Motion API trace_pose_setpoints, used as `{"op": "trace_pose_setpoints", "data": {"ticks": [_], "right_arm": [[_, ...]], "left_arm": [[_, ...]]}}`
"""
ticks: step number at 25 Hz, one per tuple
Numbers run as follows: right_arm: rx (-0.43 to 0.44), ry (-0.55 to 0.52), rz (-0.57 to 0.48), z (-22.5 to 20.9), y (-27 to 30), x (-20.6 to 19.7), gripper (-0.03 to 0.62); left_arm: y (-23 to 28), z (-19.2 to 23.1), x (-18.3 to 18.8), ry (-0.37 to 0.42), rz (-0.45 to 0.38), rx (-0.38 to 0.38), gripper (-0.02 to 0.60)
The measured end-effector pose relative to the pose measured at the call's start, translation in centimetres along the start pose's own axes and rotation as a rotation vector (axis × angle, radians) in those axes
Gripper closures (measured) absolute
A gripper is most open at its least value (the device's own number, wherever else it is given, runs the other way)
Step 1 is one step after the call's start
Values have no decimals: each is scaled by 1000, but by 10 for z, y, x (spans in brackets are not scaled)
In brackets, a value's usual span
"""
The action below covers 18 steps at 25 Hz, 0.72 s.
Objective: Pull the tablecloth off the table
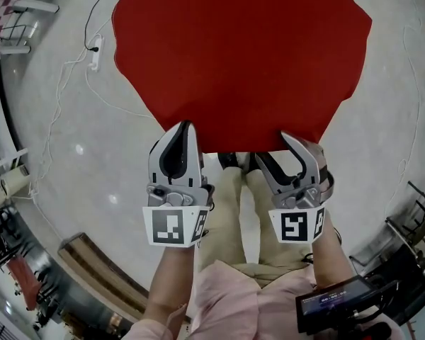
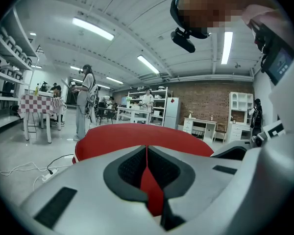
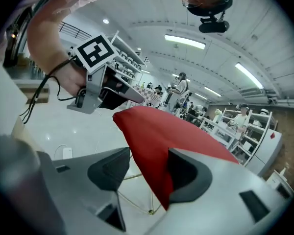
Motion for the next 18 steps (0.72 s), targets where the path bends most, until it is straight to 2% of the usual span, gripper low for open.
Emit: {"op": "trace_pose_setpoints", "data": {"ticks": [3, 4, 6, 13, 14, 16, 18], "right_arm": [[16, 34, 3, -5, -1, 4, 413], [25, 46, -2, -8, -2, 7, 468], [35, 83, -1, -16, -3, 16, 532], [71, 196, 19, -58, -12, 68, 549], [67, 207, 13, -68, -12, 76, 549], [46, 238, -18, -86, -14, 93, 551], [8, 299, -86, -106, -16, 113, 553]], "left_arm": [[-3, 5, -1, 2, 11, 6, 554], [-4, 6, 0, 2, 13, 8, 554], [-5, 8, 4, 1, 15, 7, 555], [-6, -2, 32, 19, 30, -41, 551], [-3, -5, 35, 24, 34, -53, 527], [1, -13, 40, 26, 45, -81, 386], [5, -22, 47, 12, 43, -109, 328]]}}
Point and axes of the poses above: the fingertips, and each gripper's own axes: y forward along the fingers, z to its left, x out of its top, the point moved 2 cm from there along -y, backward along the fingers, and after that the axes turned 3 degrees about x, right-handed, at the moved point
